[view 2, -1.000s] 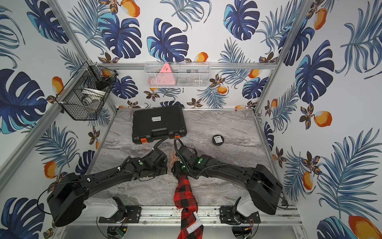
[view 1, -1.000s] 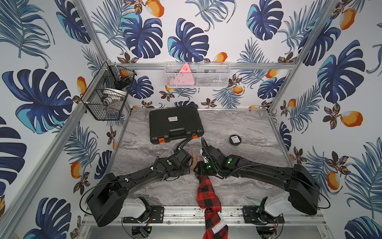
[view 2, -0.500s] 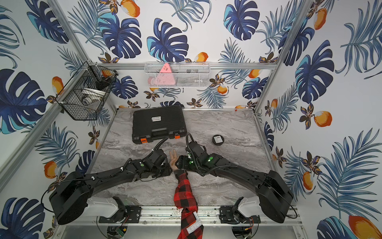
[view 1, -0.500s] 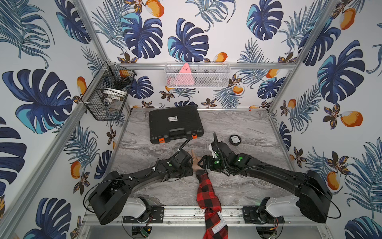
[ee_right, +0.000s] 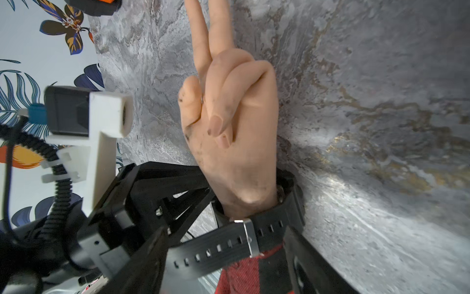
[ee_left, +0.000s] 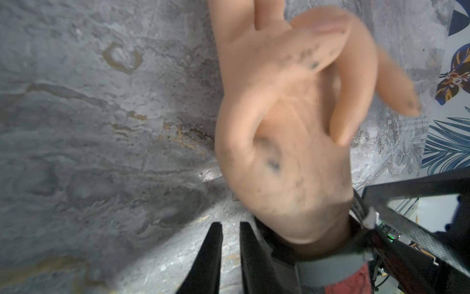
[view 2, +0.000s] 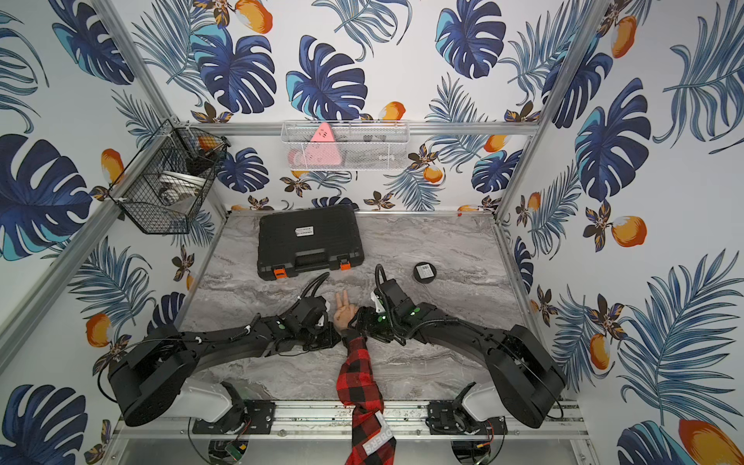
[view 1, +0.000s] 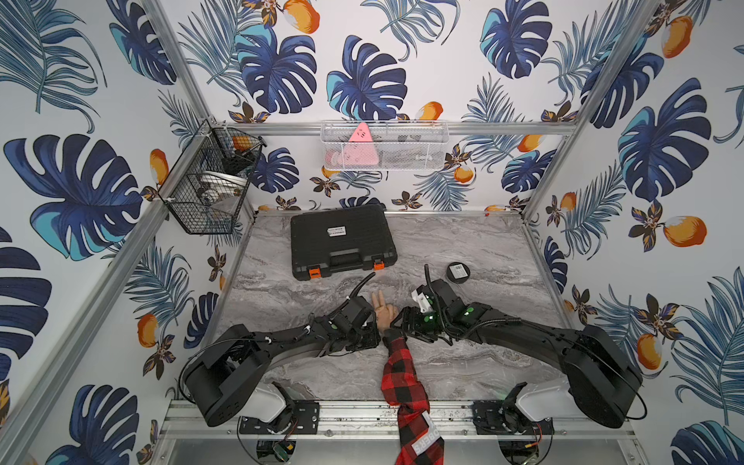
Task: Take off the watch
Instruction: Untie the watch from the hand.
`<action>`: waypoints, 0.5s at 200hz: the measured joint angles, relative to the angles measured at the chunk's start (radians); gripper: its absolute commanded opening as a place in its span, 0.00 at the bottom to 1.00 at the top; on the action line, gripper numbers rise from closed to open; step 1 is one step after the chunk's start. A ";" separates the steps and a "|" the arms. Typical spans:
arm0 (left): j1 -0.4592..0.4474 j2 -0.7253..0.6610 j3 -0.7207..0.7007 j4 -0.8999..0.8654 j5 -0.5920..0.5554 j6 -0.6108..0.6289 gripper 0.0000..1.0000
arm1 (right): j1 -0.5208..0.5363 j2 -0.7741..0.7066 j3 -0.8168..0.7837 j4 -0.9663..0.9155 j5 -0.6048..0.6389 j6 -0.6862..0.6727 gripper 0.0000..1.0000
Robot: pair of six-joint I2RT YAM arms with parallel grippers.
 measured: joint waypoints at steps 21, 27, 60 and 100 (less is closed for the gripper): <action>0.000 0.009 -0.005 0.017 0.008 -0.003 0.19 | 0.000 0.006 -0.011 0.037 -0.027 0.016 0.73; 0.000 0.010 -0.005 0.019 0.008 -0.004 0.19 | -0.001 0.007 -0.014 0.048 -0.034 0.020 0.73; -0.004 0.010 -0.005 0.029 0.011 -0.006 0.18 | -0.001 0.001 -0.024 0.106 -0.078 0.050 0.73; -0.010 0.019 -0.004 0.029 0.005 -0.006 0.18 | -0.001 0.000 -0.050 0.188 -0.138 0.102 0.72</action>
